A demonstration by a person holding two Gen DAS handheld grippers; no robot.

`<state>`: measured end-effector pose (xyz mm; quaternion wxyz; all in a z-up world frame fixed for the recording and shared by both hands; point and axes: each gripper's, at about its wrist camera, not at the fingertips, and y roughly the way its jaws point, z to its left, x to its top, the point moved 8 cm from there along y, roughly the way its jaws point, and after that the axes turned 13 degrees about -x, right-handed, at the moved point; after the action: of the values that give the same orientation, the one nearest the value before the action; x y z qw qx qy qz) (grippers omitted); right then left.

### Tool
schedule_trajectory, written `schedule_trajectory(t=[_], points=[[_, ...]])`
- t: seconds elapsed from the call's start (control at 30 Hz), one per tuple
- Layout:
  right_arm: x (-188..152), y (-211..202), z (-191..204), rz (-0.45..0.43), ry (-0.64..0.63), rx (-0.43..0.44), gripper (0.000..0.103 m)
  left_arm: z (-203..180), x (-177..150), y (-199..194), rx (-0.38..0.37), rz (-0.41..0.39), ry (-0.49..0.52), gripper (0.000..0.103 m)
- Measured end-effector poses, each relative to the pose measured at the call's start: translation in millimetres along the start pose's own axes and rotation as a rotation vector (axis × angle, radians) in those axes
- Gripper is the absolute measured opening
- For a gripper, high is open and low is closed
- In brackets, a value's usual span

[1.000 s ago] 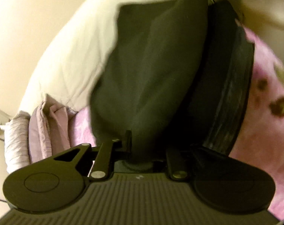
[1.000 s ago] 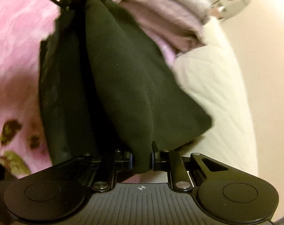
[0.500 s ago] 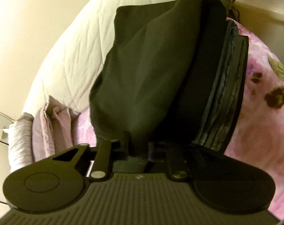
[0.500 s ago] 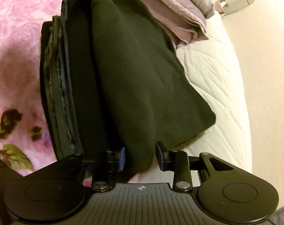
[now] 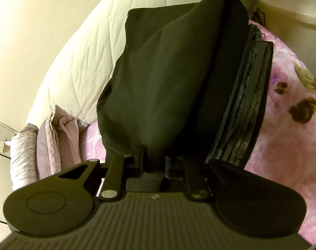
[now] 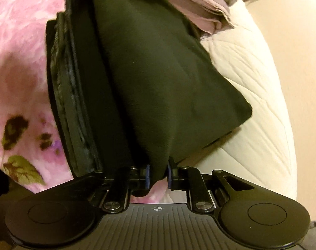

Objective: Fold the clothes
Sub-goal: 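Lower the folded shirt onto the stack of dark clothes with both grippers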

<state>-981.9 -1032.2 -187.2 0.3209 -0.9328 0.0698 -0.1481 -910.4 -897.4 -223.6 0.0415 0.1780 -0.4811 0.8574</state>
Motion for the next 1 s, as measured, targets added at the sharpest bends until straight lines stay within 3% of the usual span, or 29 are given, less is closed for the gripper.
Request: schedule_trajectory(t=[0.13,0.27,0.33,0.43,0.5,0.63,0.8,1.0], points=[[-4.6,-9.9,-6.2,0.023,-0.004,-0.025,0.020,2.4,1.1,-8.3,-0.002,0.007,-0.013,0.018],[2.7,-26.4,-9.6,-0.029,0.012,-0.061,0.053,1.5,0.4,-7.7,0.000,0.015,0.005,0.018],[9.0,-24.5,-6.2,-0.052,-0.014,-0.076,0.056,3.1,0.7,-5.5,-0.004,0.016,0.000,0.018],[15.2,-9.9,0.5,-0.057,-0.030,-0.057,0.055,6.3,1.0,-4.6,-0.016,0.021,-0.007,0.017],[18.2,-6.2,0.2,-0.056,-0.021,-0.047,0.014,8.3,1.8,-6.9,-0.017,0.024,-0.011,0.016],[21.8,-22.8,-7.5,-0.054,0.030,-0.047,0.013,10.3,-0.1,-15.4,-0.002,0.016,-0.051,0.015],[16.3,-12.3,19.1,-0.039,-0.005,-0.012,0.013,-0.6,-5.7,0.4,-0.005,0.050,-0.026,0.015],[6.4,-15.9,11.0,-0.013,0.001,-0.022,0.017,4.3,-17.3,-15.4,-0.011,0.054,-0.123,0.020]])
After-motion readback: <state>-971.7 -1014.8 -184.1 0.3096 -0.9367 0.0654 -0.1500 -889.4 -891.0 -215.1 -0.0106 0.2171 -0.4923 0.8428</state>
